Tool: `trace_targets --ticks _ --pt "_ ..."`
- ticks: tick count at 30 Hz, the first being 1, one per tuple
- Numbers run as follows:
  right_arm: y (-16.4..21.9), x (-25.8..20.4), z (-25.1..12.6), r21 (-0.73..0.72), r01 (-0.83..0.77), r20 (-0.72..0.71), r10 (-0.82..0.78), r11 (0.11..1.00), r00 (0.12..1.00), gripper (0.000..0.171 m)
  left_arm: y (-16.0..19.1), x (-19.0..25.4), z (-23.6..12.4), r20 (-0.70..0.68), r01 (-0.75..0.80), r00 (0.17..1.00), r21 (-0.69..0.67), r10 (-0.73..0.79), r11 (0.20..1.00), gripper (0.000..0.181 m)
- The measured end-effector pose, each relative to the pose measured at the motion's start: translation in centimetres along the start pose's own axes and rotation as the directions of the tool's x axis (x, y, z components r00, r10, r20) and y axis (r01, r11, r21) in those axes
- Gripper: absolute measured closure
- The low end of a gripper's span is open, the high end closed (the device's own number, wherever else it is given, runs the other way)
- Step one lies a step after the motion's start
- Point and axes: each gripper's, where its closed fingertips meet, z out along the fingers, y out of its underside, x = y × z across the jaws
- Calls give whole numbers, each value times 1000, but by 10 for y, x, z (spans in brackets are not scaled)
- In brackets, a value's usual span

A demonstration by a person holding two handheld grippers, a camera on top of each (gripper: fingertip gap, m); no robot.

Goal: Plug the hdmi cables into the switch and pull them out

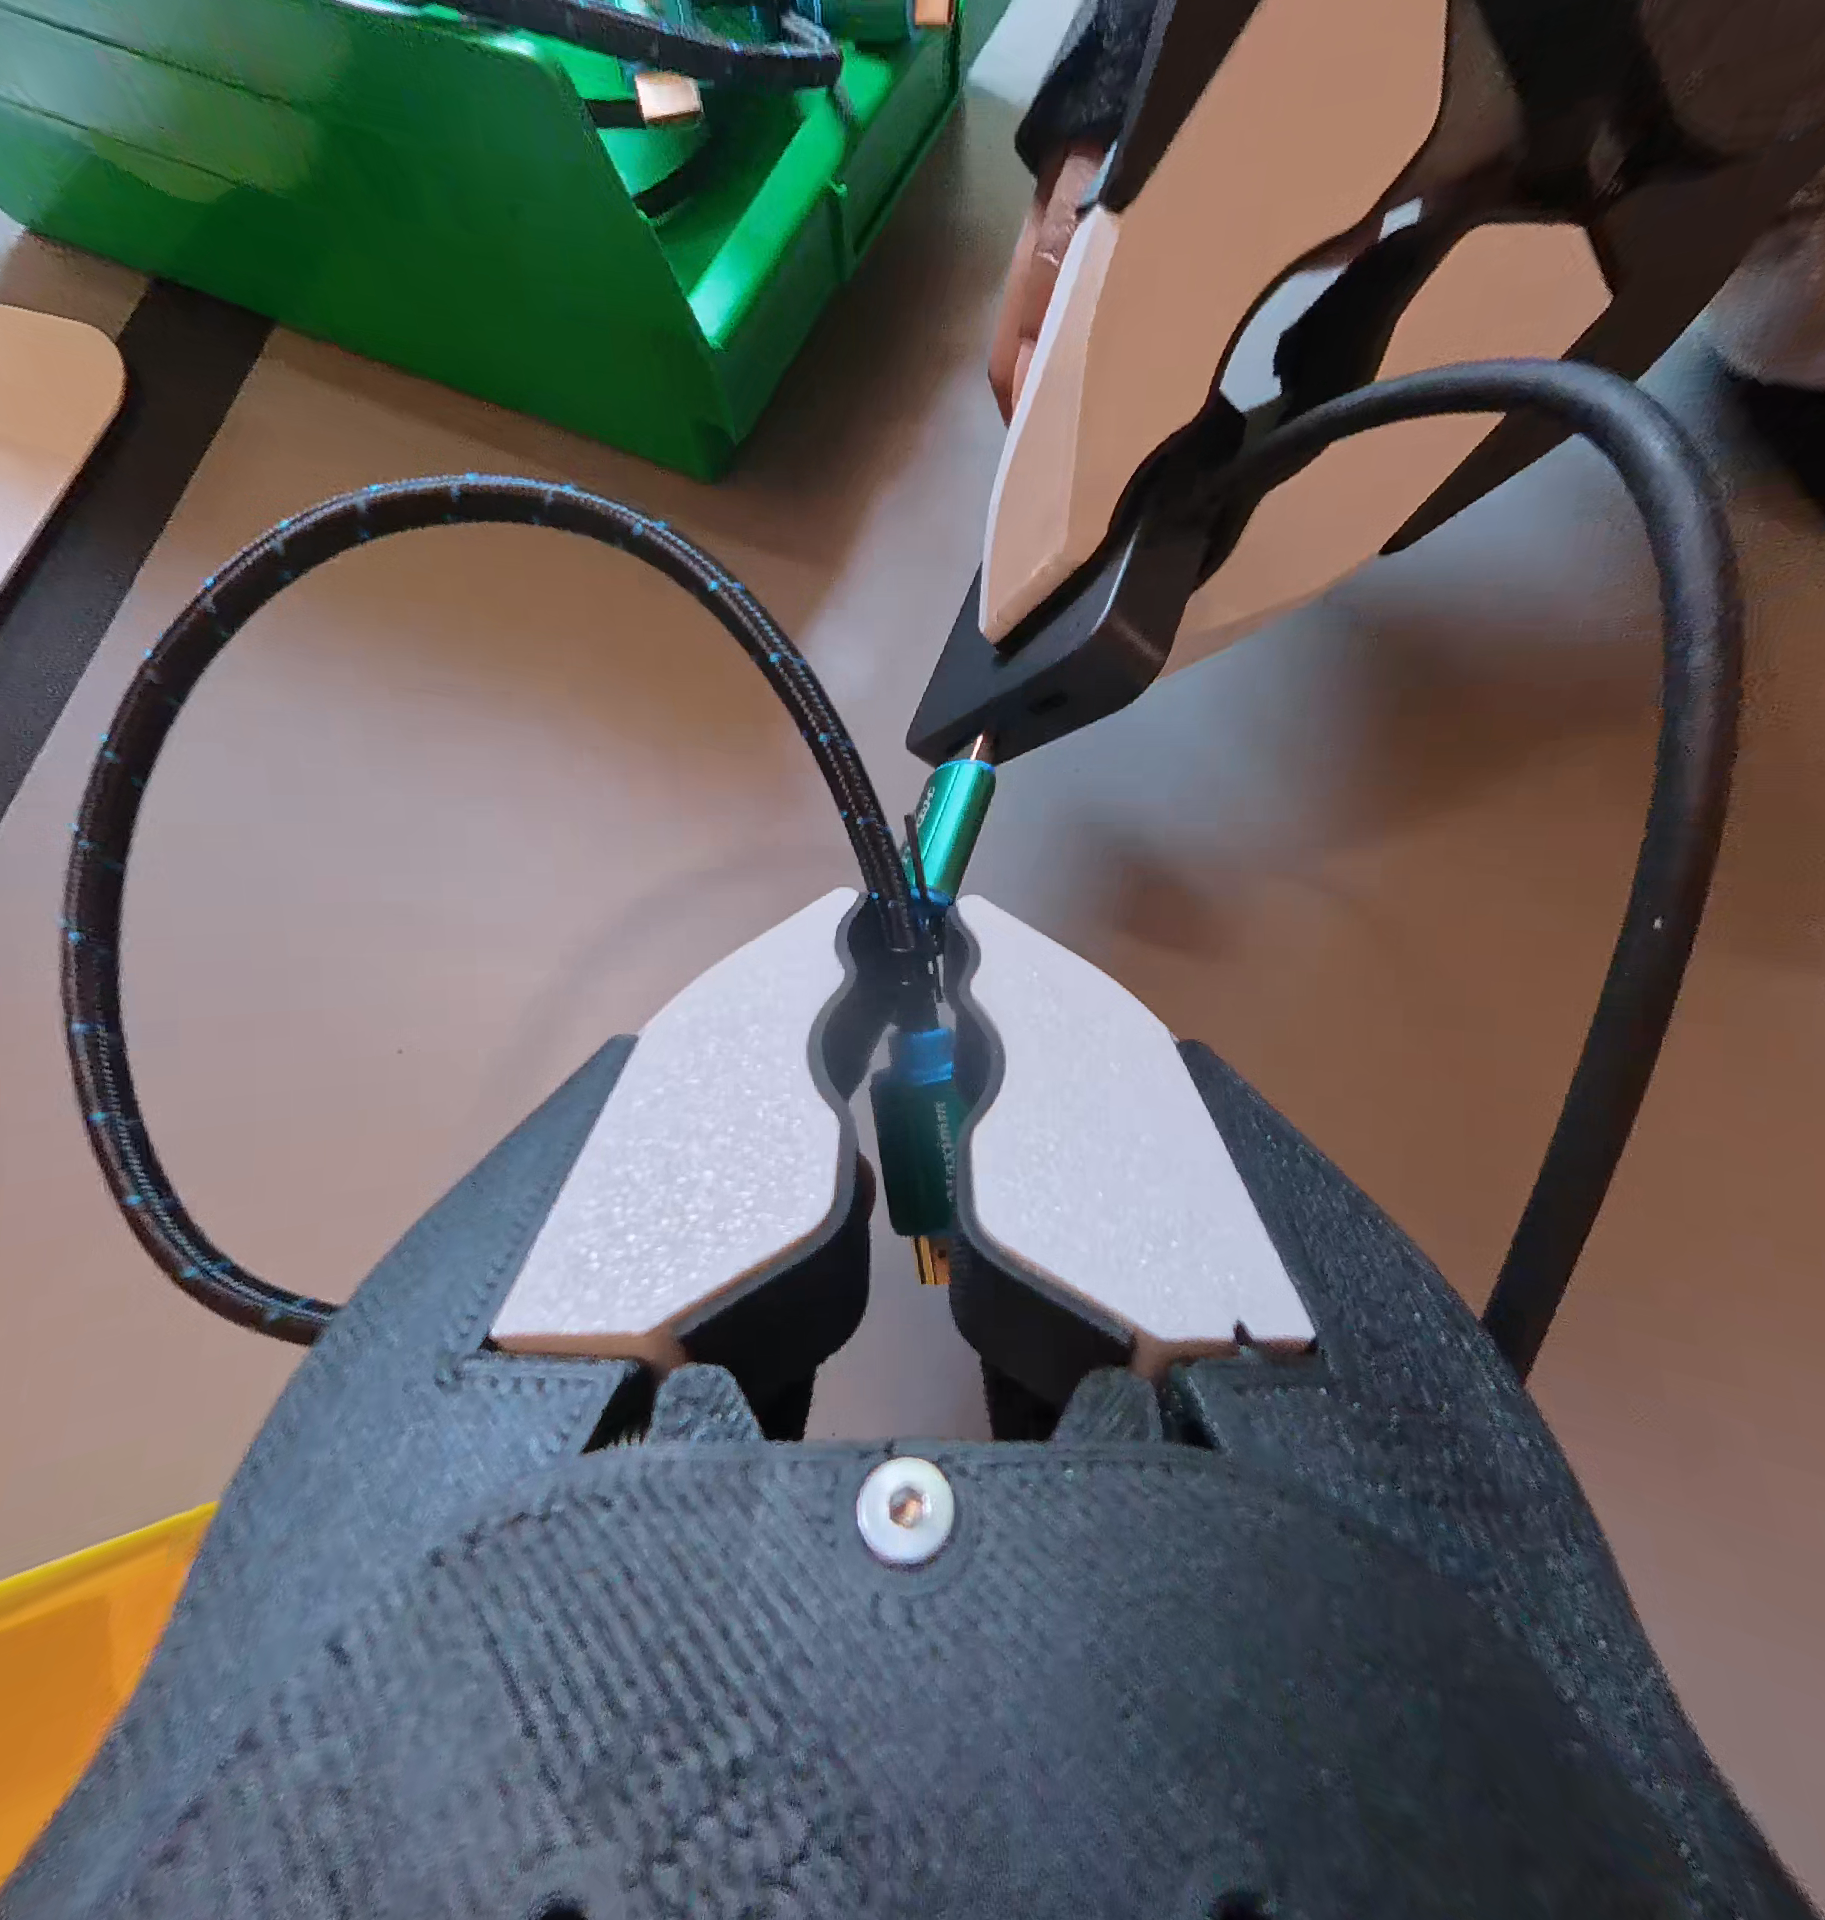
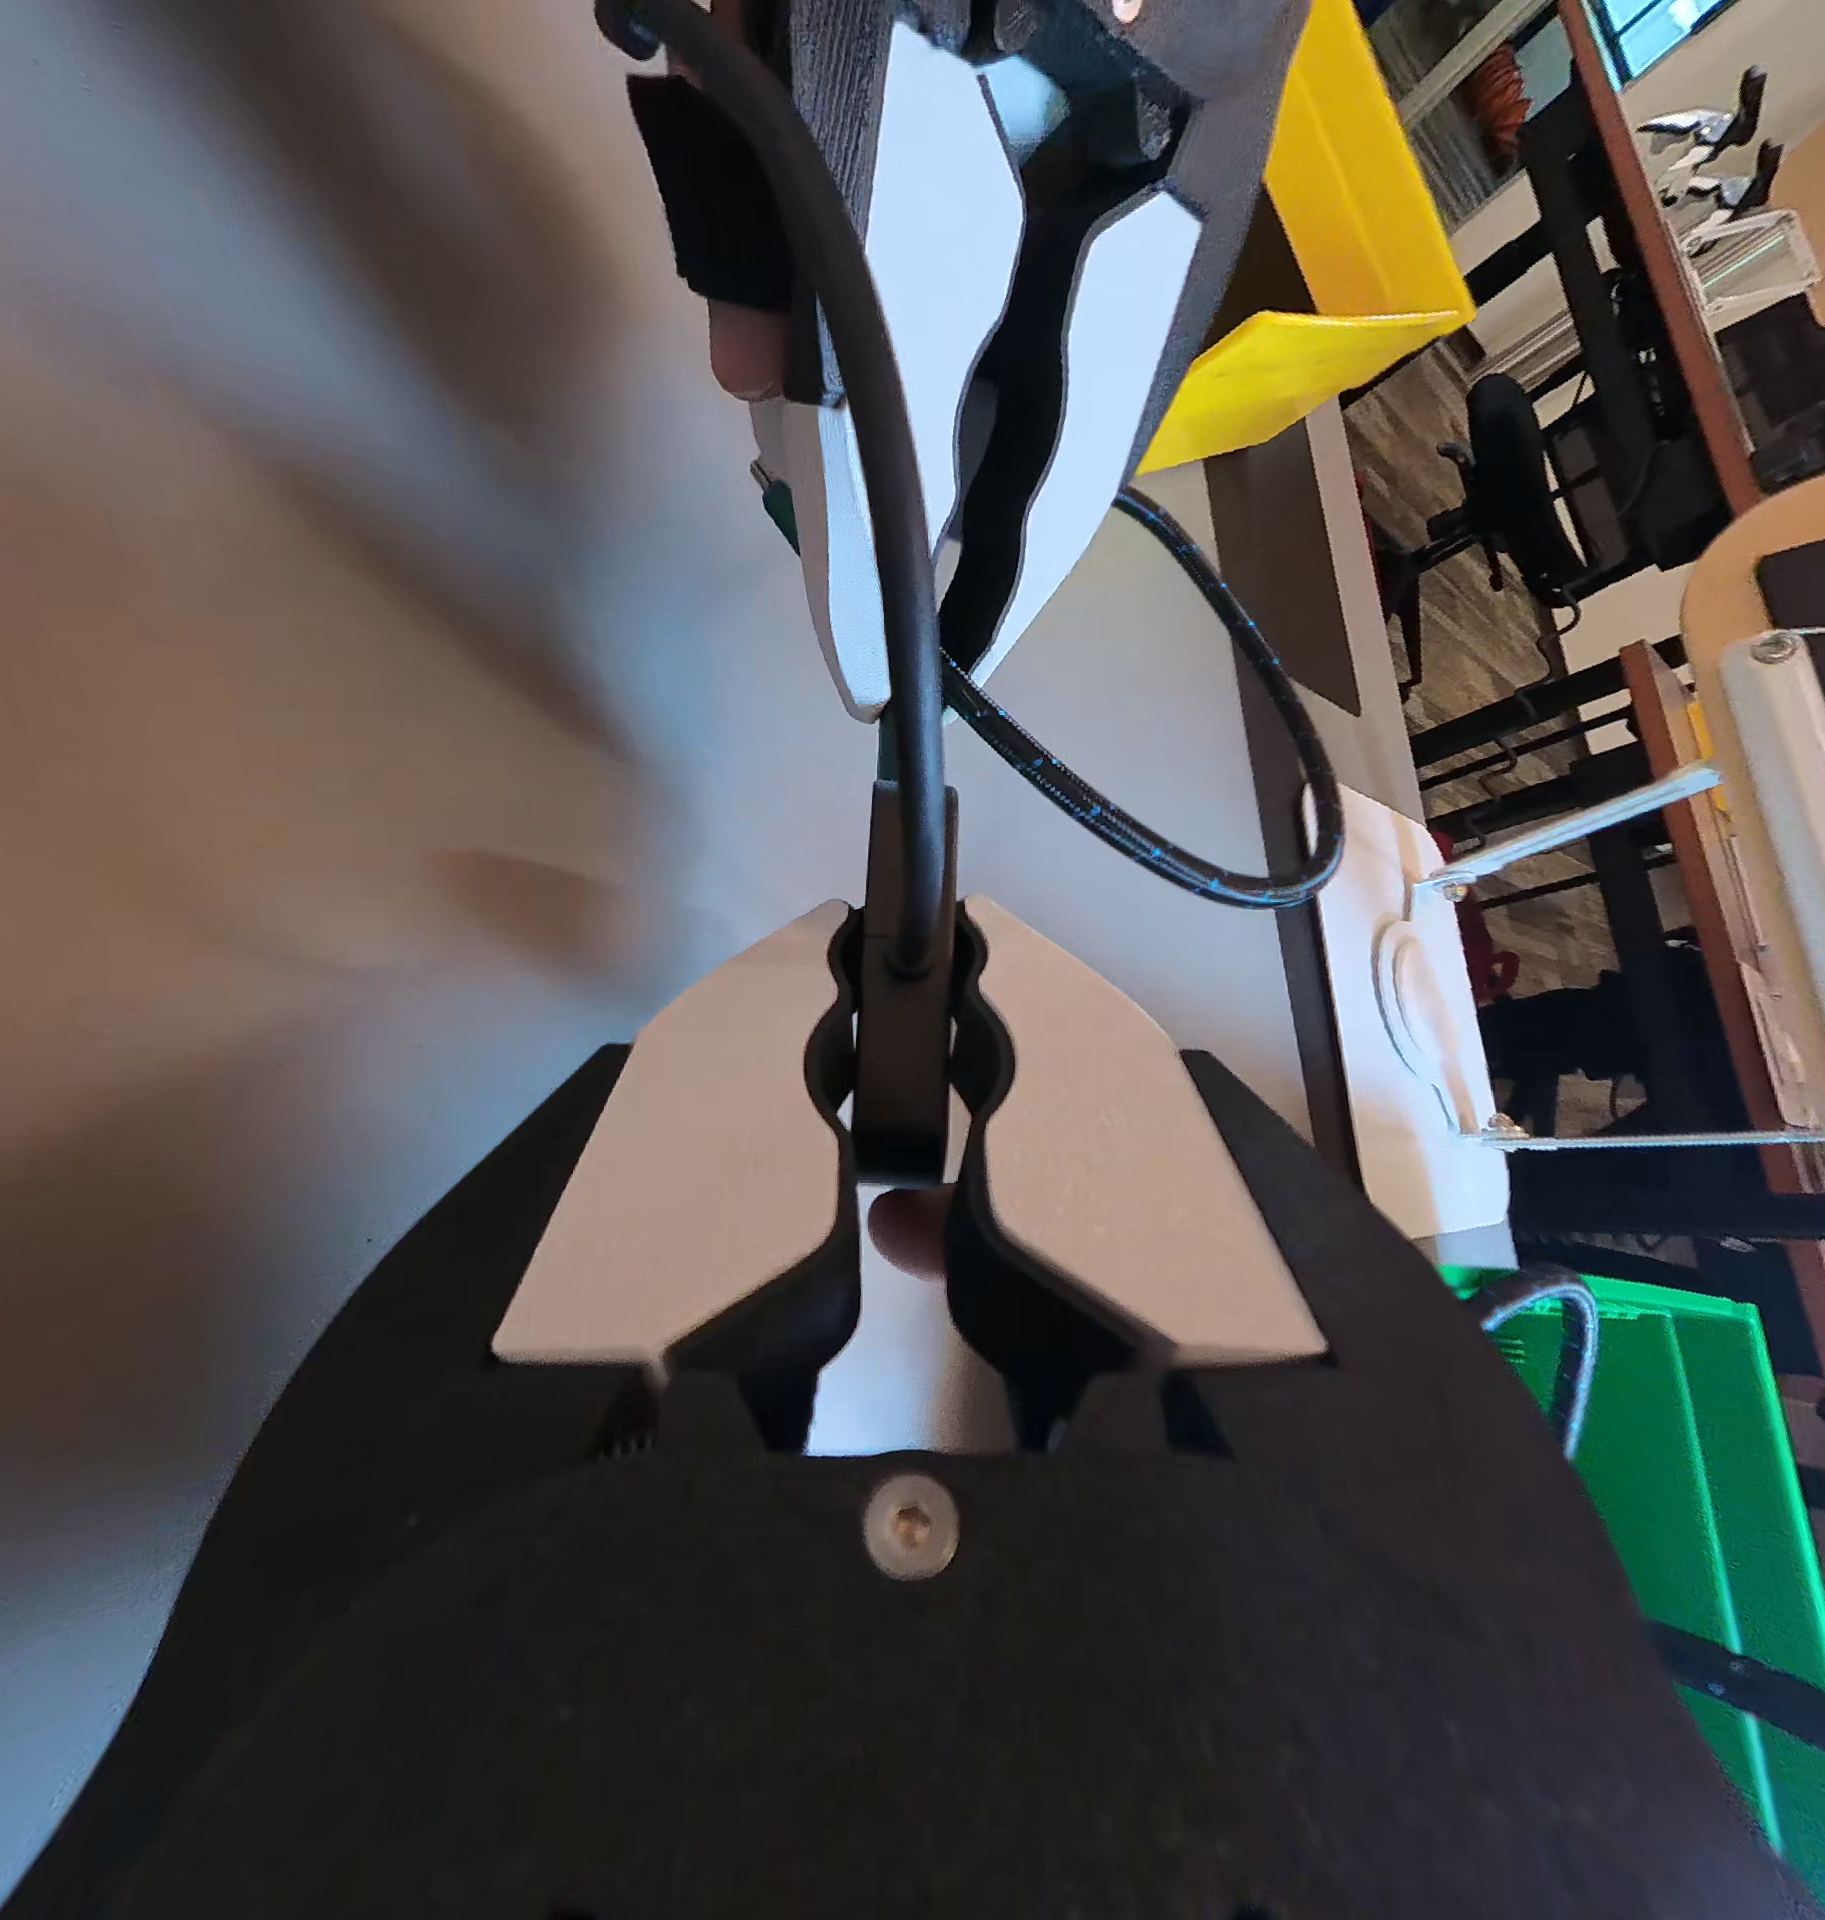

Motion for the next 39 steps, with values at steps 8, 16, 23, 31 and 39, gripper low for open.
trace_targets --ticks 8,16,23,31,39 --pt "-2 -6 -1 -6 25 32 -25 1000 999 158 3 4 0 -22 -81 996 0 81 997 169" --pt "5 -6 0 -11 -24 51 25 1000 998 158 4 2 8 69 -62 995 -81 67 995 169" --pt "1 -10 3 -6 -38 71 38 999 997 159 3 9 8 15 -94 995 -45 95 995 170" --pt "5 -8 3 -46 -78 73 81 996 994 157 2 7 8 -5 -56 998 -11 56 998 169" --pt "6 3 -7 -174 32 0 -32 984 999 156 2 -4 0 61 -62 996 -33 64 998 169"
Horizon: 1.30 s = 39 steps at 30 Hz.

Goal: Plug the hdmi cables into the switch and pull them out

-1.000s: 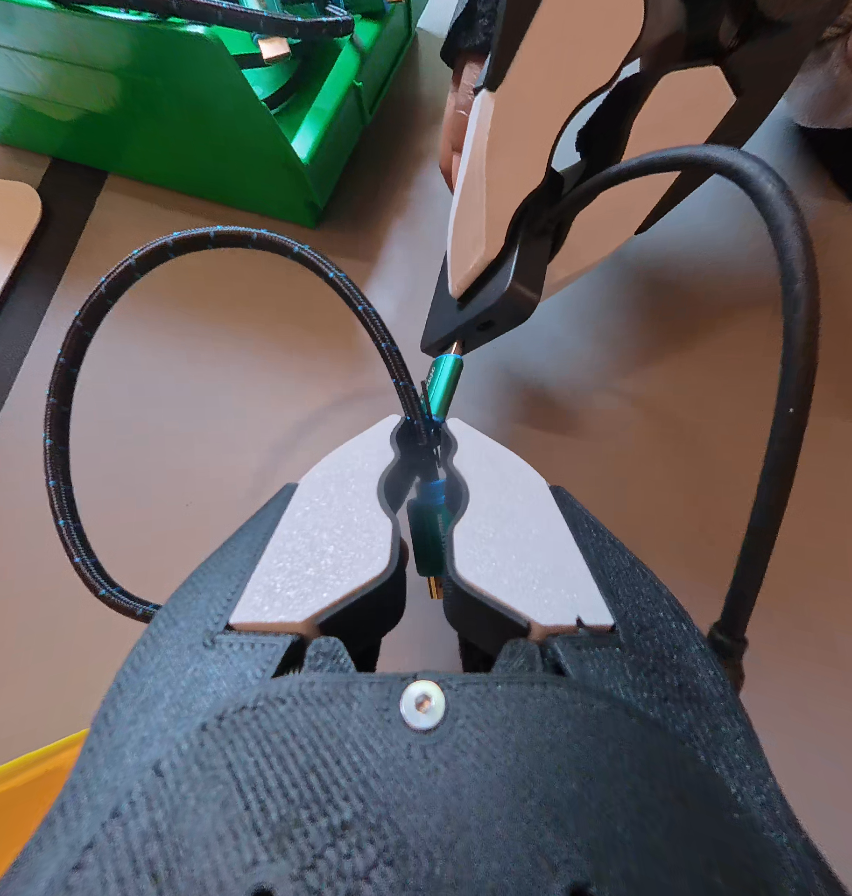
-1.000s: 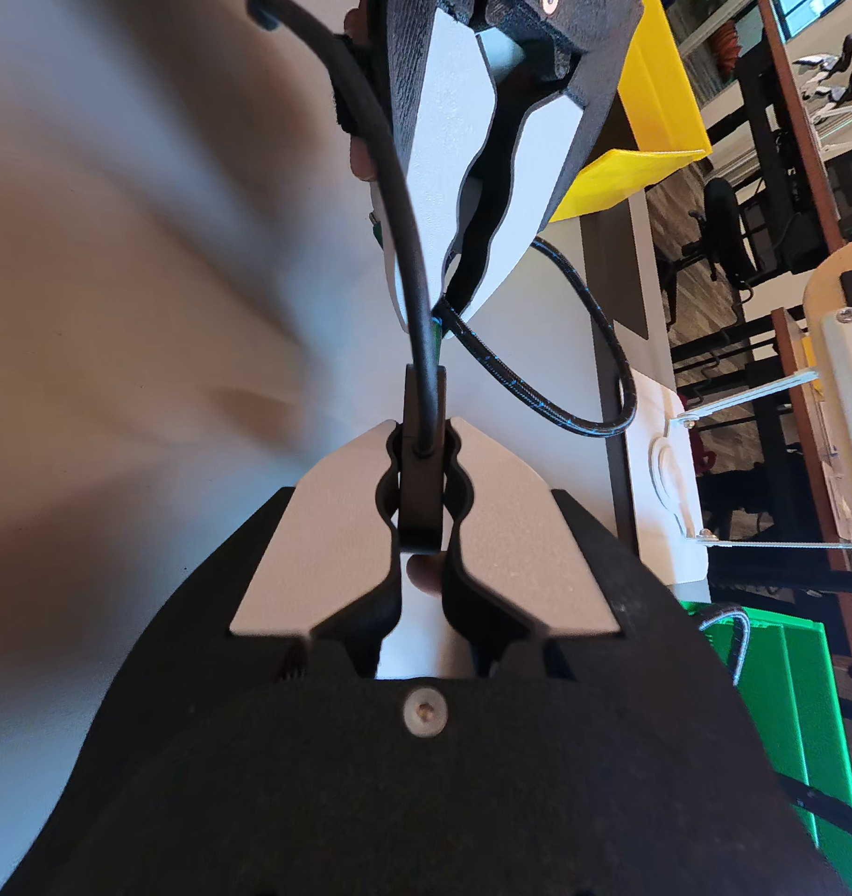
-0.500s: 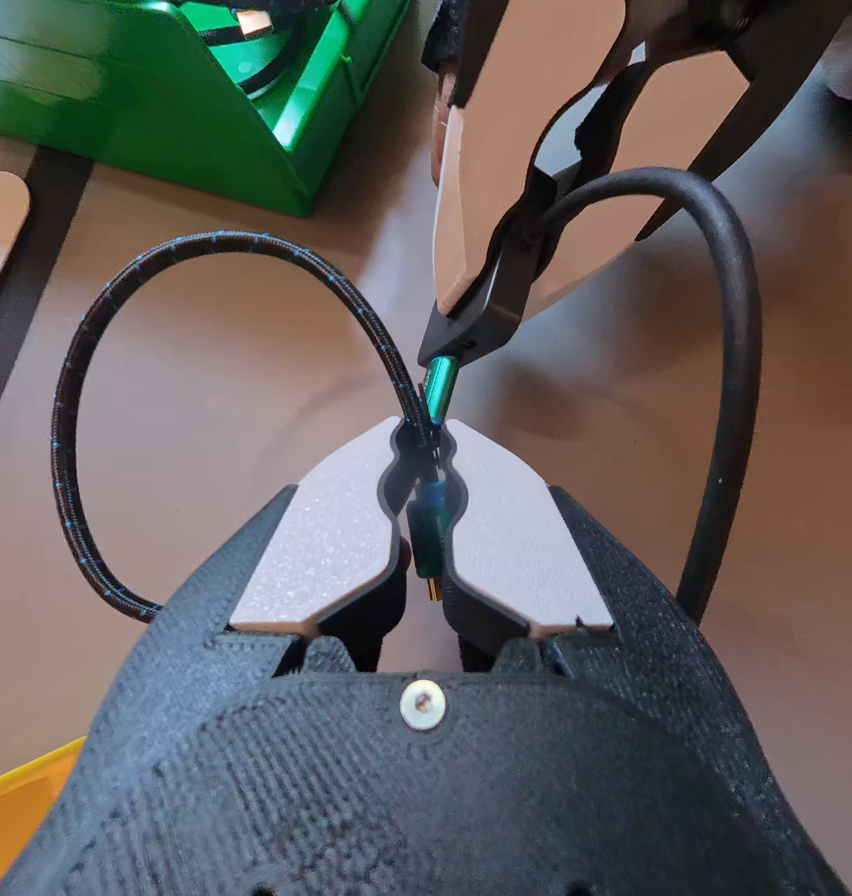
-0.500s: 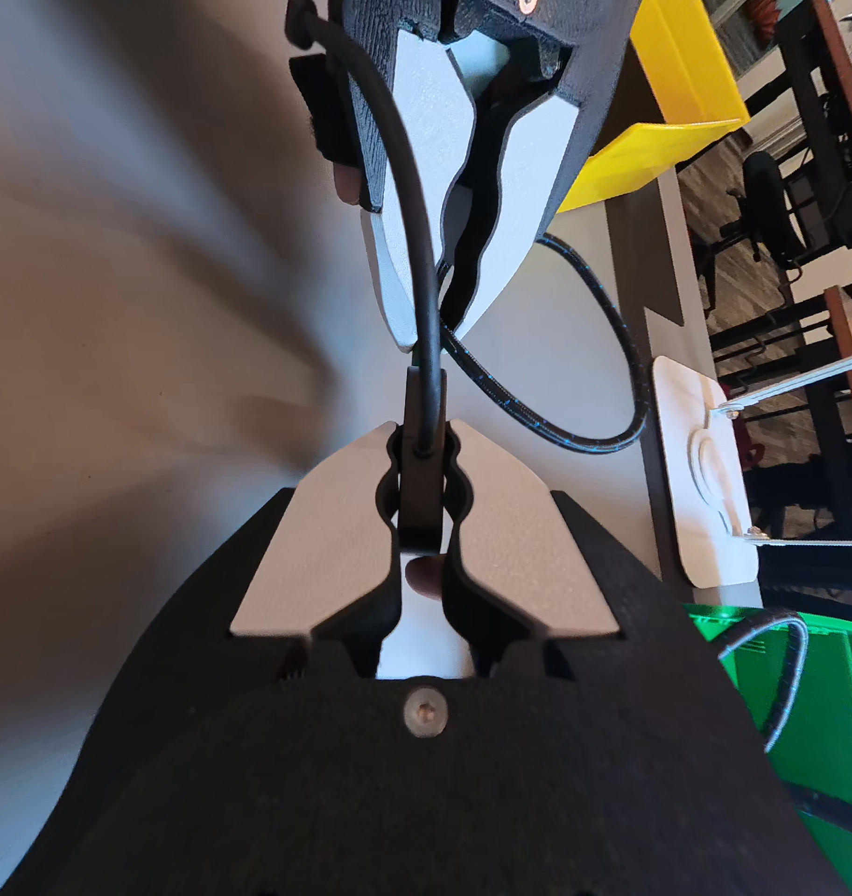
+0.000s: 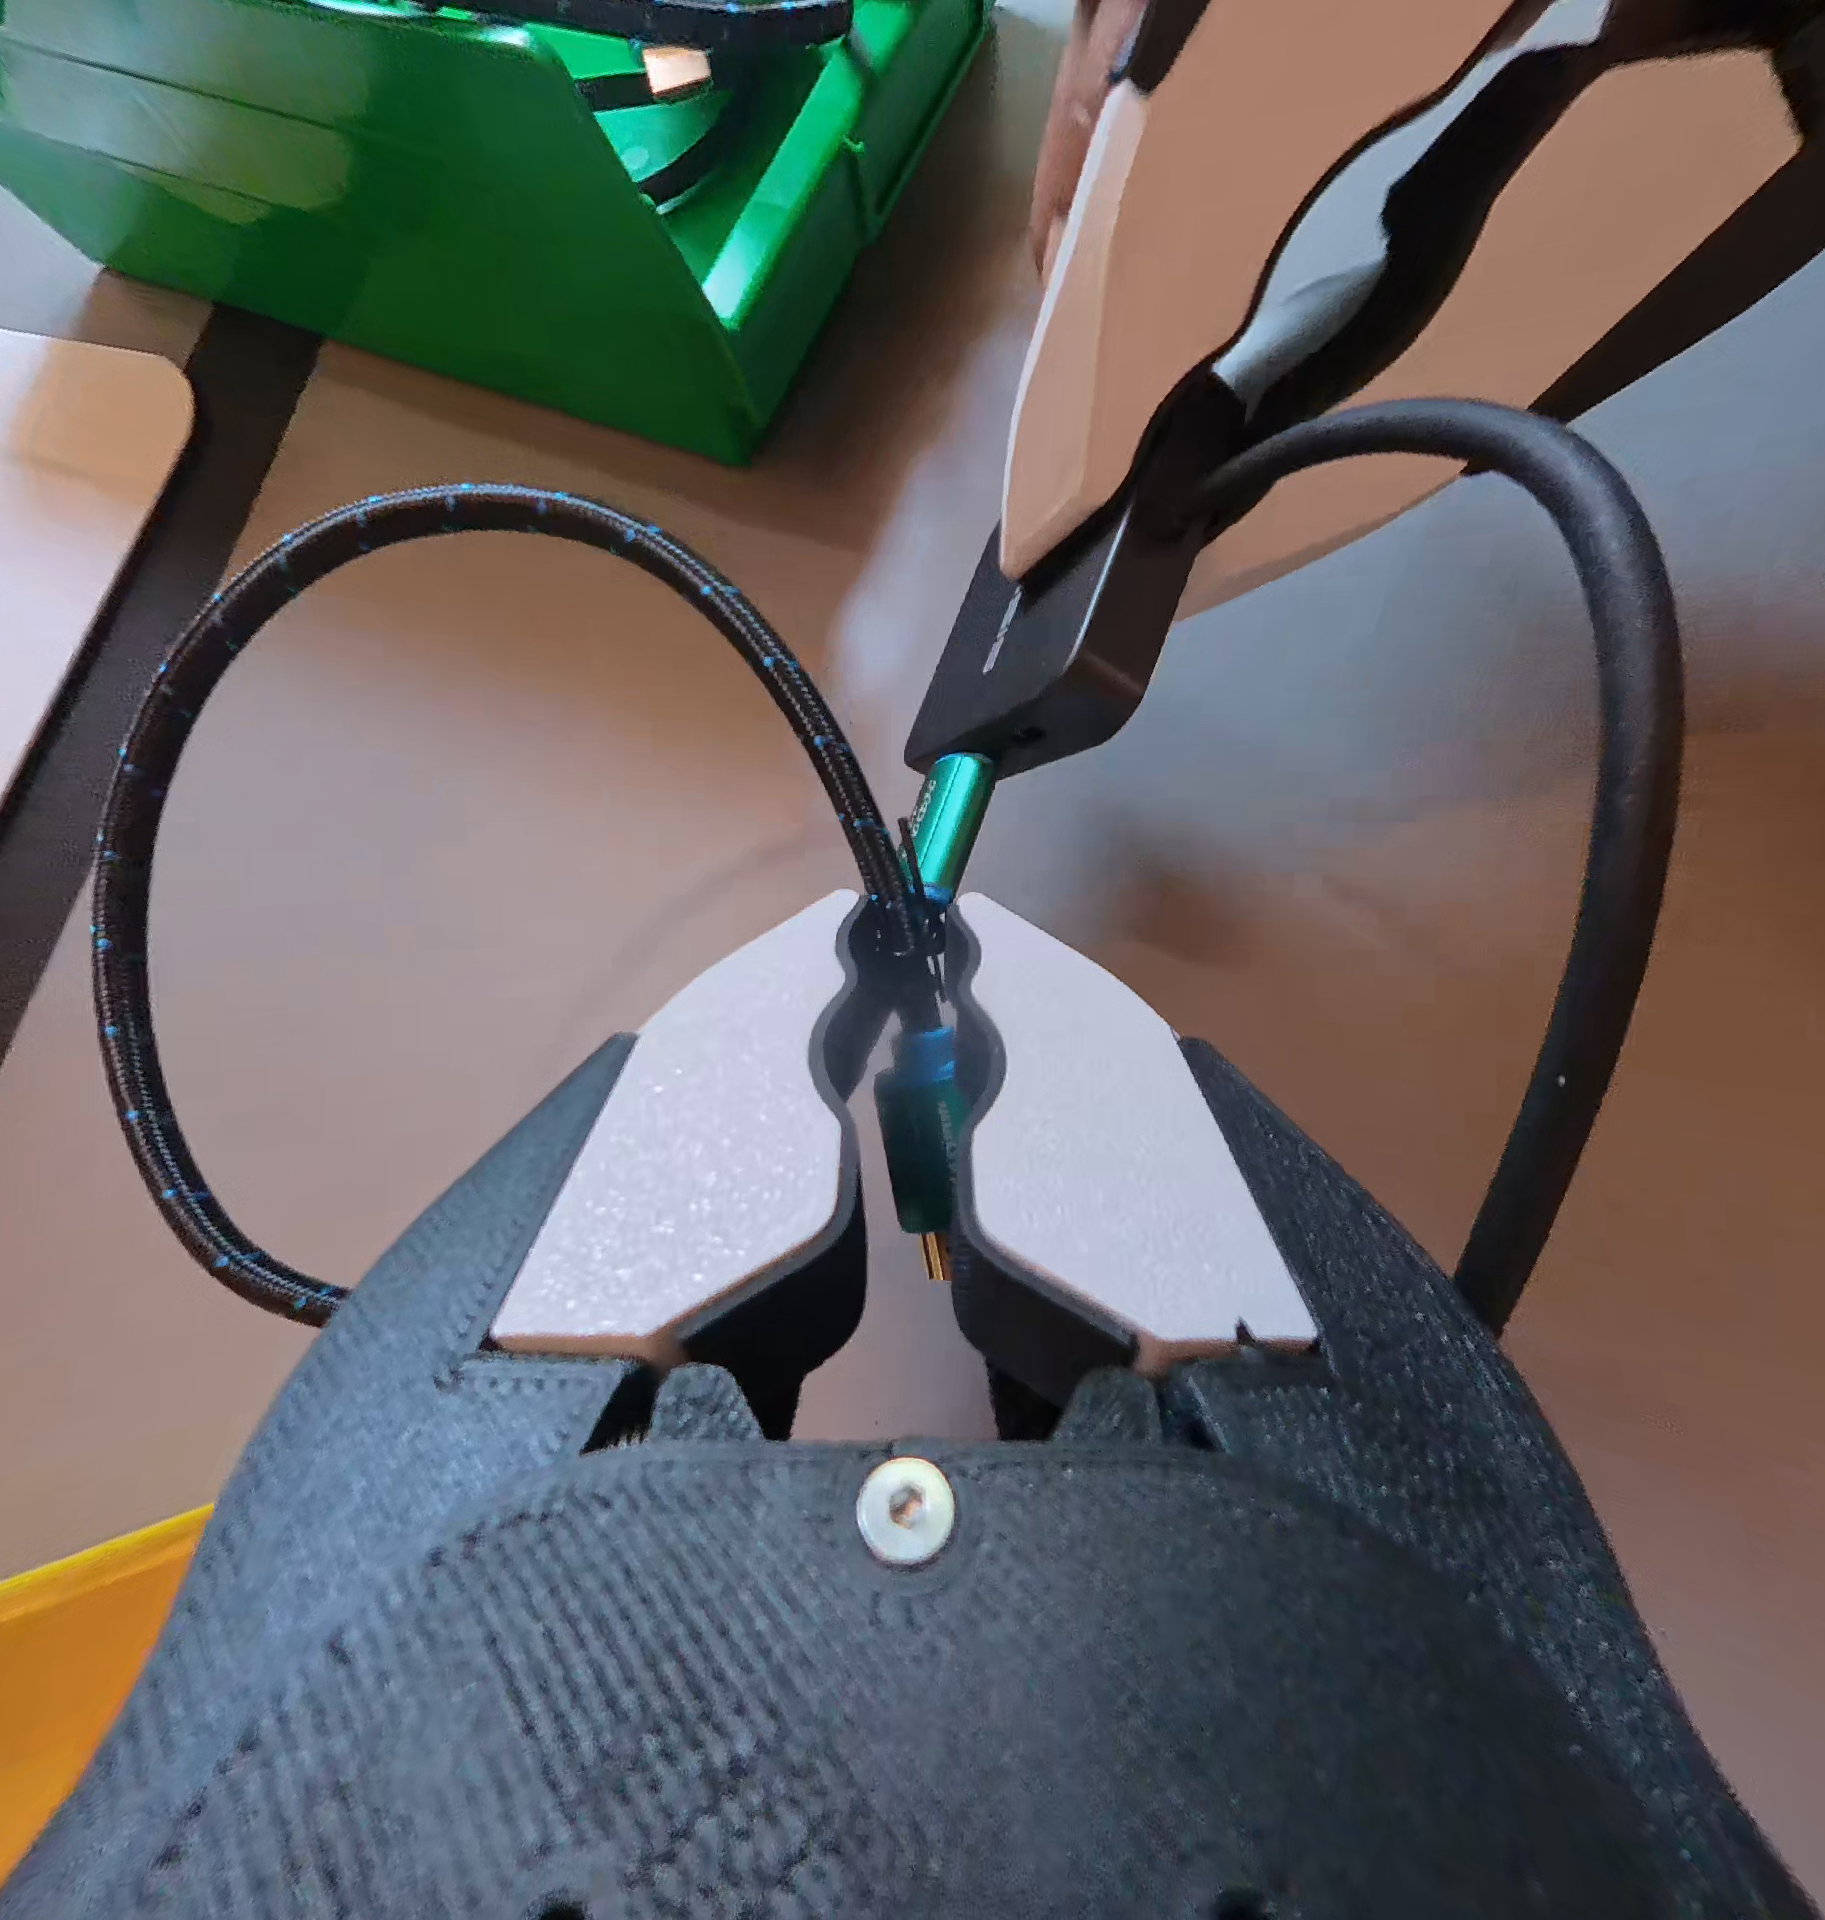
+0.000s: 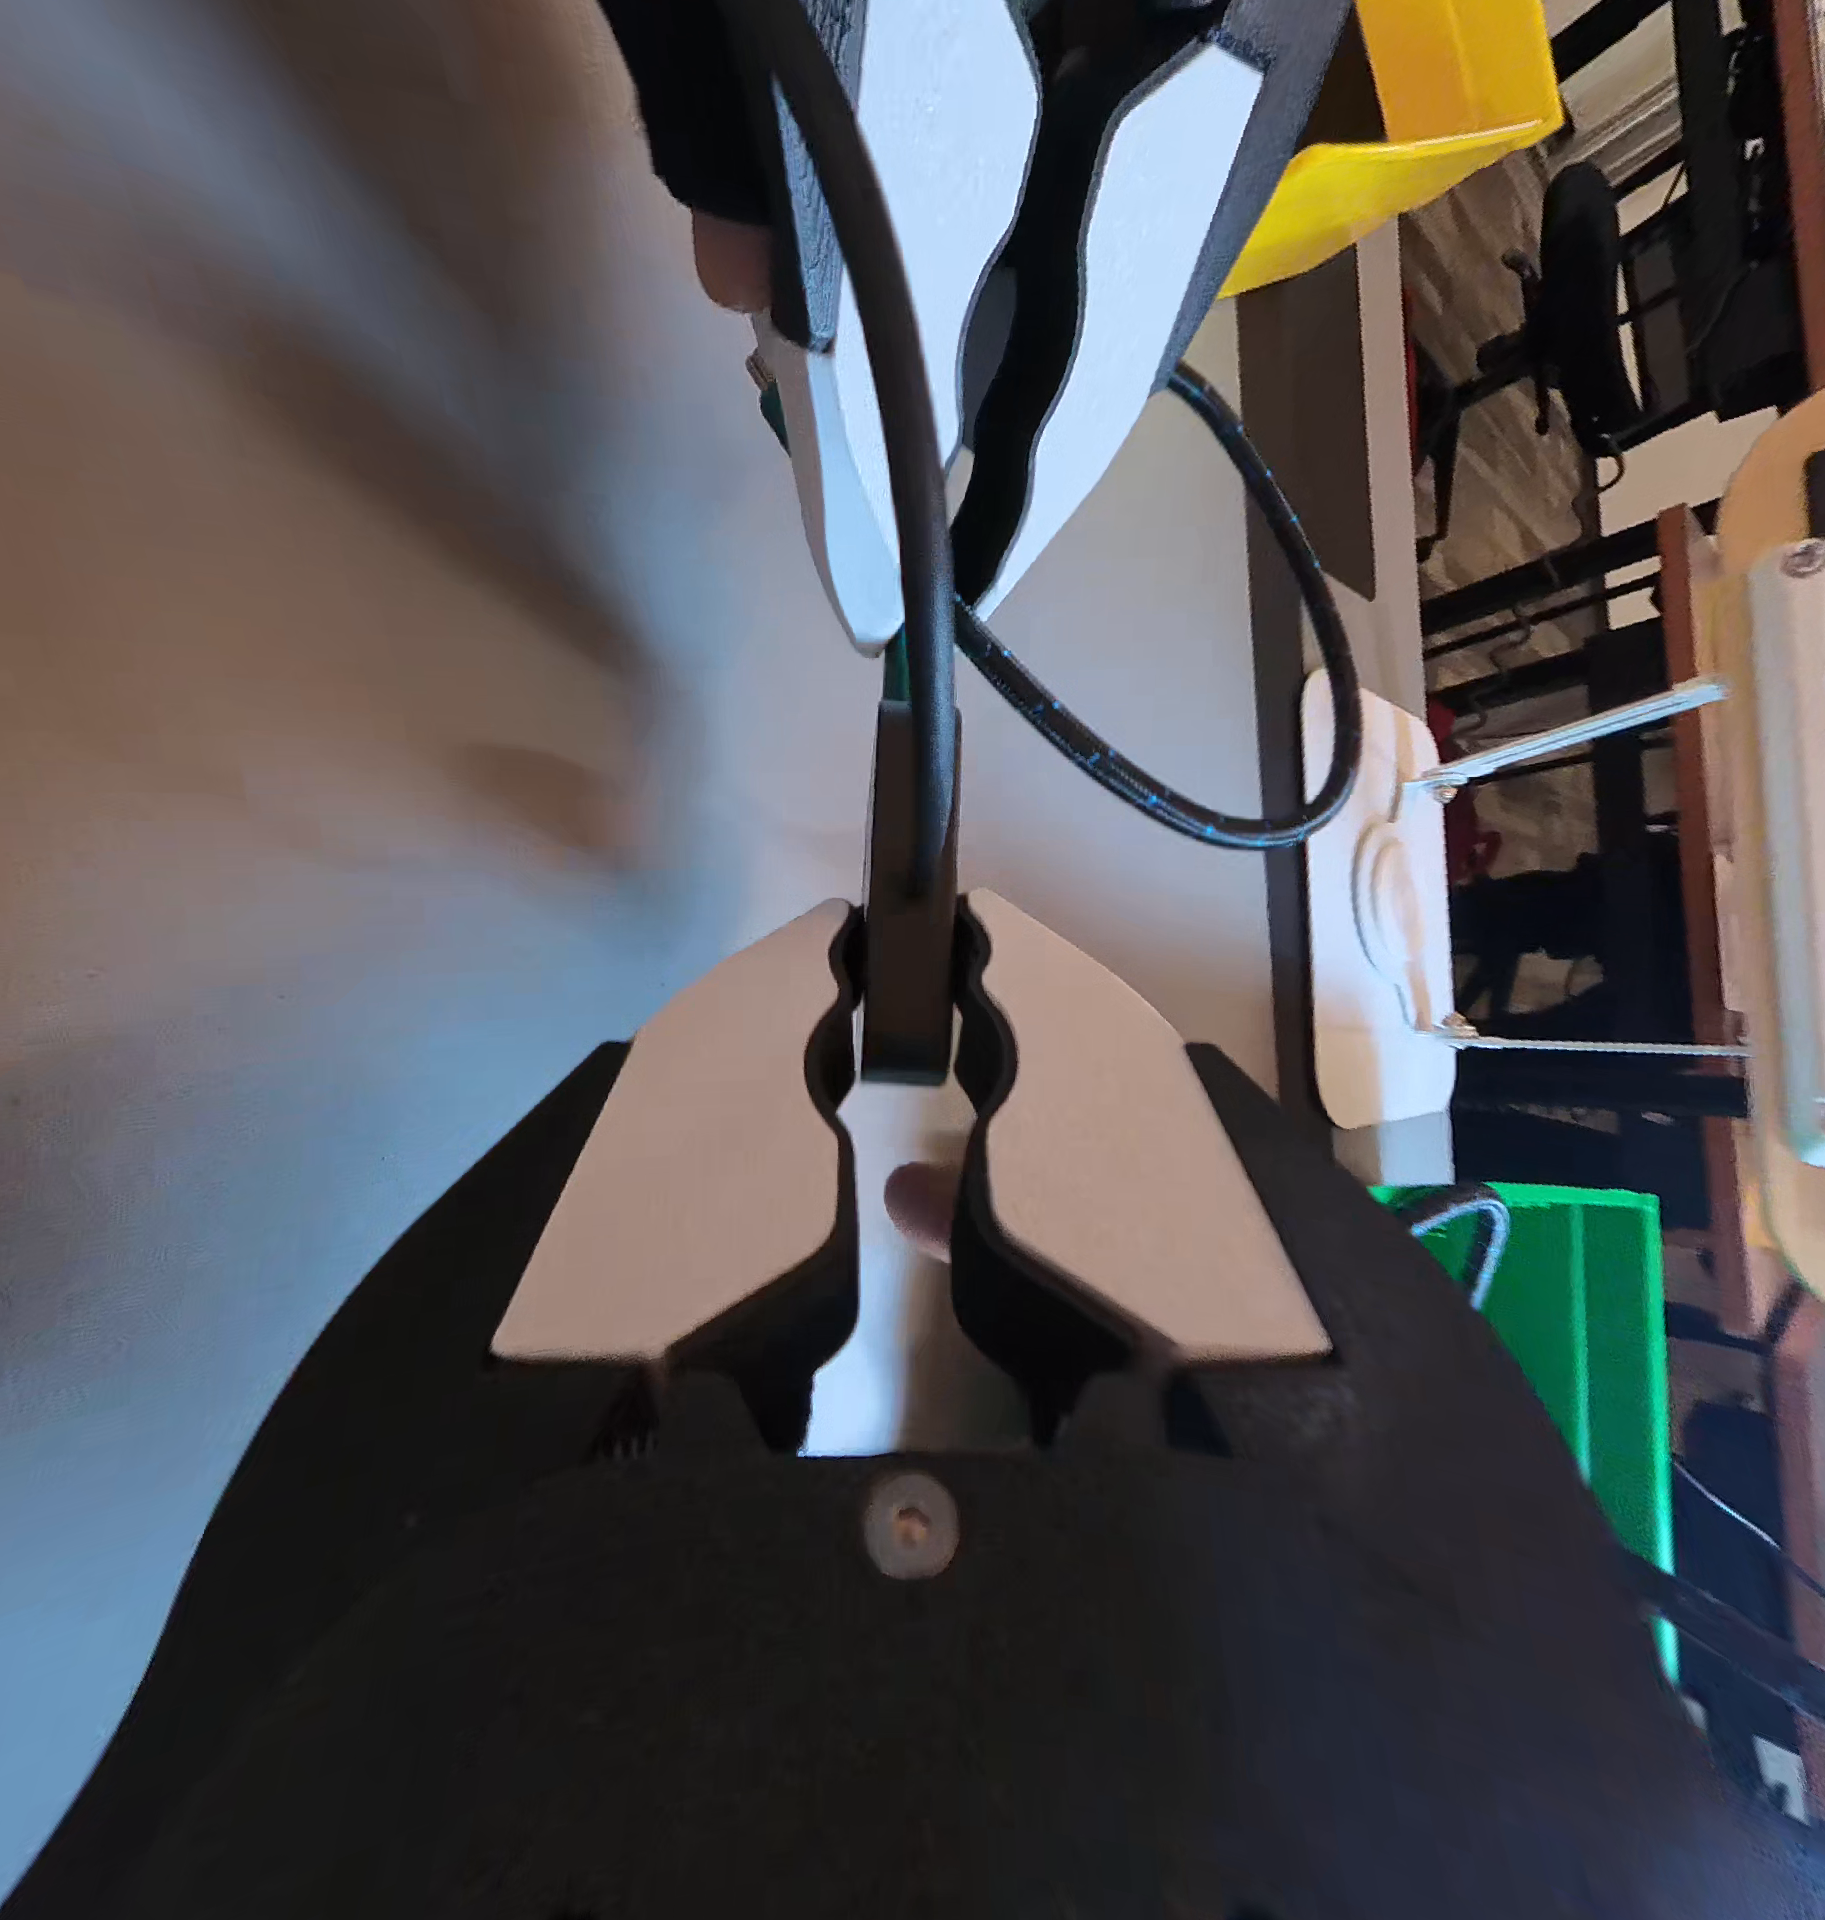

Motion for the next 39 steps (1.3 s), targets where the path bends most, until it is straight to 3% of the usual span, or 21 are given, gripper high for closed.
trace_targets --ticks 4,7,9,12,13,15,17,19,24,29,33,39 --pt "-7 5 -11 8 26 -21 -26 1000 999 157 -6 1 -6 -19 10 1000 43 -9 999 169" --pt "-12 27 -34 -6 59 -99 -60 998 993 157 -17 -16 -26 48 15 999 115 -21 993 162" --pt "-30 49 -63 71 49 -164 -37 996 986 157 -39 -29 -53 65 50 995 269 -70 962 151" --pt "-60 84 -103 120 124 -284 -86 985 955 156 -83 -37 -111 57 83 989 529 -133 845 135" --pt "-66 95 -111 83 156 -309 -124 984 943 156 -93 -38 -127 98 46 987 574 -125 818 136" --pt "-62 131 -127 -90 214 -402 -232 973 886 157 -102 -44 -158 272 -92 958 604 -95 792 156" --pt "-50 165 -140 -225 202 -438 -284 953 853 157 -107 -46 -185 358 -167 929 637 -96 753 158" --pt "-32 195 -146 -305 176 -437 -301 936 848 157 -108 -46 -201 327 -136 937 670 -126 730 158" --pt "56 244 -134 -567 52 -318 -277 822 907 157 -103 -56 -209 335 -127 930 682 -153 721 160" --pt "147 243 -91 -723 6 -180 -196 691 964 156 -101 -58 -200 392 -181 914 624 -104 760 161" --pt "194 235 -65 -780 -7 -143 -167 626 976 154 -95 -61 -197 417 -199 905 593 -86 780 160" --pt "225 220 -92 -862 -86 -82 30 500 996 140 -84 -73 -201 416 -181 904 589 -103 787 159"
